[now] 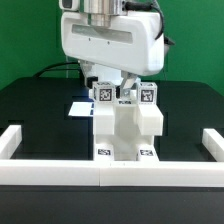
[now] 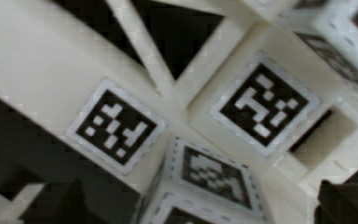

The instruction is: Assemble chair

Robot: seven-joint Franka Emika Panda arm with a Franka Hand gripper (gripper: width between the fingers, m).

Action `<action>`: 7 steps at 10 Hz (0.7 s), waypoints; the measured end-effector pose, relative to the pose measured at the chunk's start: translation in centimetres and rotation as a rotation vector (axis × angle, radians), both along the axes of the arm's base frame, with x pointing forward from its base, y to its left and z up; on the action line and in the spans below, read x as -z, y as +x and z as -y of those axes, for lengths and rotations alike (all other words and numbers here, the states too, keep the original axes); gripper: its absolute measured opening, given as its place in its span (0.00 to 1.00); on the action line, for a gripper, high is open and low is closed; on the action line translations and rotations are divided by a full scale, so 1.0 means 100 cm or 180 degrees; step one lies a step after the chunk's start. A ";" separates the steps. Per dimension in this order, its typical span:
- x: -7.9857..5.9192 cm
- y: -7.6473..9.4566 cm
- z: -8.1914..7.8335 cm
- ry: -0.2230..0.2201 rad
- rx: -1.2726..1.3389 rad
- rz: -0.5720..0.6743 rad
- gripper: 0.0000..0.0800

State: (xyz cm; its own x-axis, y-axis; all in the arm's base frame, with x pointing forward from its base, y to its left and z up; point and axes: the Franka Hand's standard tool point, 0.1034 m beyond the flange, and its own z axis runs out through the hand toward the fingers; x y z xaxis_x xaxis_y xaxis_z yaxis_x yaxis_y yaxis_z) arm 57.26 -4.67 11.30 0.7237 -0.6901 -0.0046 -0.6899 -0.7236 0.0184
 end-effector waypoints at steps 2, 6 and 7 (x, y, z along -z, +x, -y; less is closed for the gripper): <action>0.000 0.000 0.001 0.0007 -0.0450 -0.0005 0.81; 0.000 0.000 0.002 0.0017 -0.1313 -0.0014 0.81; 0.000 0.000 0.003 0.0017 -0.1663 -0.0018 0.81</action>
Offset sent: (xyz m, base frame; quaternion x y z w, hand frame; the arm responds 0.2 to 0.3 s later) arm 0.0028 0.0015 0.0021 -0.0078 0.0029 -0.2040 0.9789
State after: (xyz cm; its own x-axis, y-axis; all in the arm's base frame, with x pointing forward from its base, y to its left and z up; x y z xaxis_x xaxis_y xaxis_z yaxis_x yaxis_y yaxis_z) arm 57.25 -4.94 11.30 0.9715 -0.2367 -0.0122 -0.2365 -0.9715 0.0166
